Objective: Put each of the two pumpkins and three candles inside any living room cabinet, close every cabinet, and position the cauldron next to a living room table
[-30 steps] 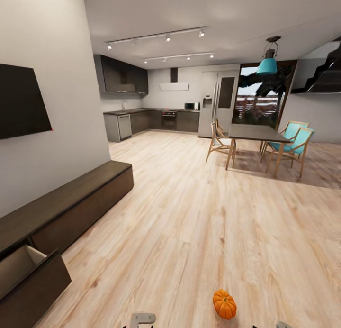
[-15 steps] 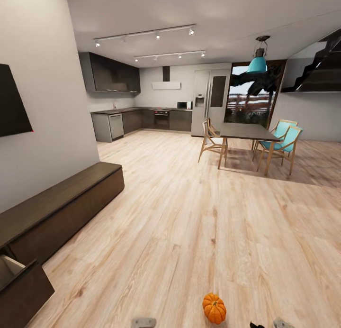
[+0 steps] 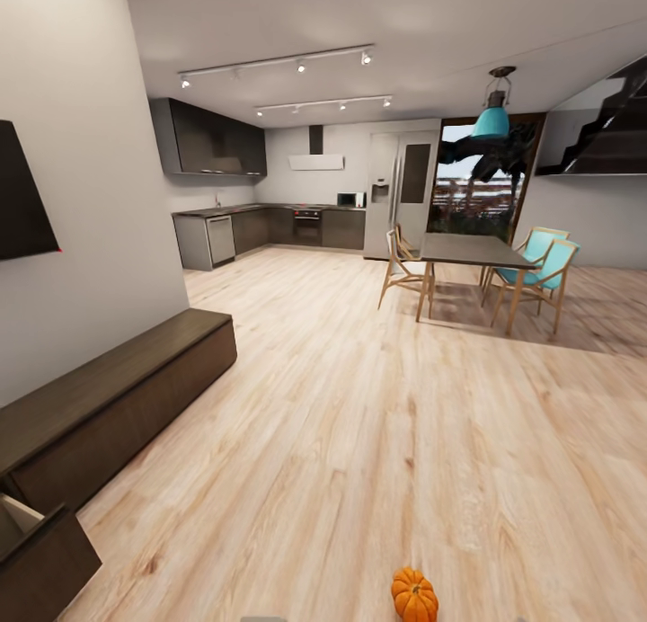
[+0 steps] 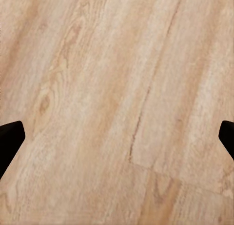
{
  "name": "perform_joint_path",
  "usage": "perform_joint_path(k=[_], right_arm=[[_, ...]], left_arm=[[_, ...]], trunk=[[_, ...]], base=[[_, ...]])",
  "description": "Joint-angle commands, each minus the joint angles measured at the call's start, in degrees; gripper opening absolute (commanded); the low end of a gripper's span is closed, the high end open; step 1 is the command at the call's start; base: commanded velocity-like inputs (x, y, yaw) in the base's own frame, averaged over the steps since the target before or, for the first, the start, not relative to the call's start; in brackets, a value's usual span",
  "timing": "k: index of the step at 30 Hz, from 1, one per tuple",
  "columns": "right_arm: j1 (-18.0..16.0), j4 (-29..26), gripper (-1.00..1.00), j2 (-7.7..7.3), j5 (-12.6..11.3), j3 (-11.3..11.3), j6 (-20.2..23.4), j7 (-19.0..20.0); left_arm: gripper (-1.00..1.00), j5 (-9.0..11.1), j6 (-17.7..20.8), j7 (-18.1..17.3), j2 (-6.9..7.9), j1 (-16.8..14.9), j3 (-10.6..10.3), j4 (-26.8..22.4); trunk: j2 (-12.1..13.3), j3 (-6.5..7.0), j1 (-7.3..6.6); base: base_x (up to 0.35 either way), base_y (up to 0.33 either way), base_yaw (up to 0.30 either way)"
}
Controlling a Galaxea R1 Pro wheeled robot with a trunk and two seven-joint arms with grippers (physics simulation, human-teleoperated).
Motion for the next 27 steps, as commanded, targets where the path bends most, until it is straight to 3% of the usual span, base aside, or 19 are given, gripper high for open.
perform_joint_path(k=[1, 17, 27], right_arm=[[-0.1, 0.3, 1.0, 0.01, -0.6, 0.5, -0.3, 0.4], [-0.1, 0.3, 1.0, 0.01, -0.6, 0.6, -0.3, 0.6], [-0.1, 0.3, 1.0, 0.01, -0.6, 0.6, -0.3, 0.6]], left_arm=[[1.0, 0.3, 0.2, 0.5, 0.05, 0.0, -0.4, -0.1], [1.0, 0.3, 0.2, 0.5, 0.06, 0.0, -0.5, -0.2], [1.0, 0.3, 0.1, 0.5, 0.05, 0.0, -0.8, -0.1]], trunk=[[0.0, -0.06, 0.0], [0.0, -0.06, 0.0], [0.0, -0.06, 0.0]], base=[[0.107, 0.028, 0.0], [0.069, 0.017, 0.0], [0.22, 0.038, 0.0]])
